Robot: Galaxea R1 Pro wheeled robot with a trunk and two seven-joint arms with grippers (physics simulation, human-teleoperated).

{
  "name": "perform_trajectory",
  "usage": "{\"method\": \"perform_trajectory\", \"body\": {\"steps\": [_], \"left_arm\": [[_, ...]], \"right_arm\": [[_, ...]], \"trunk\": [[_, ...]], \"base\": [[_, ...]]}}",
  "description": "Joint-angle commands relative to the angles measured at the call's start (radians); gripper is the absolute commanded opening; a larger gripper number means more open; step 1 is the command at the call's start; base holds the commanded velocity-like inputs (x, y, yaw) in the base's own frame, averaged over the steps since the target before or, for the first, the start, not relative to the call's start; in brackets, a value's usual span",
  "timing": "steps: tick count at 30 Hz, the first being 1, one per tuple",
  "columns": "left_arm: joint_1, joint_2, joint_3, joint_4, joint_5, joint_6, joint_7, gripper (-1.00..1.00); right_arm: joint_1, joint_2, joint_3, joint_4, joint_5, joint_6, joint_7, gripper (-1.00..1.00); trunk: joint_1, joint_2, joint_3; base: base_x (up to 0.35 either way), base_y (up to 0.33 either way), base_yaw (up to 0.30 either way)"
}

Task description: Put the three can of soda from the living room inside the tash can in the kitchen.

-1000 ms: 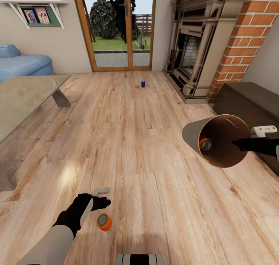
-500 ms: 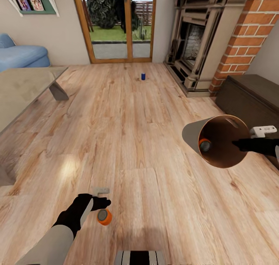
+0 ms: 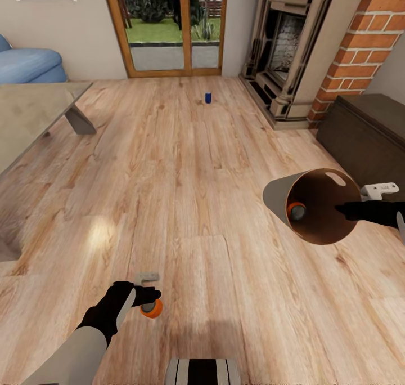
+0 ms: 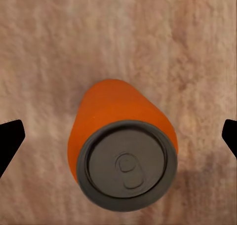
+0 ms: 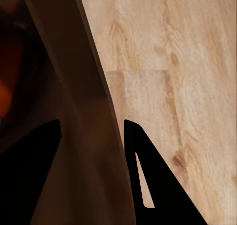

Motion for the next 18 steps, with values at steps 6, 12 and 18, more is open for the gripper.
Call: {"method": "perform_trajectory", "body": {"steps": [6,12,18], "left_arm": [[0.0,0.0,0.0,0.0,0.0,0.0,0.0,1.0],[0.0,0.0,0.0,0.0,0.0,0.0,0.0,1.0],[0.0,0.0,0.0,0.0,0.0,-0.001,0.0,1.0]], "right_arm": [[-0.001,0.001,0.003,-0.001,-0.015,0.002,0.0,-1.0],[-0.001,0.001,0.003,-0.001,-0.015,0.002,0.0,-1.0],[-0.001,0.003,0.011,-0.001,-0.015,0.002,0.0,-1.0]], "trunk": [[0.002,-0.002,-0.023],[0.002,-0.002,-0.023],[0.002,-0.002,-0.023]], "base": [[0.0,0.0,0.0],[0.0,0.0,0.0],[0.0,0.0,0.0]]}}
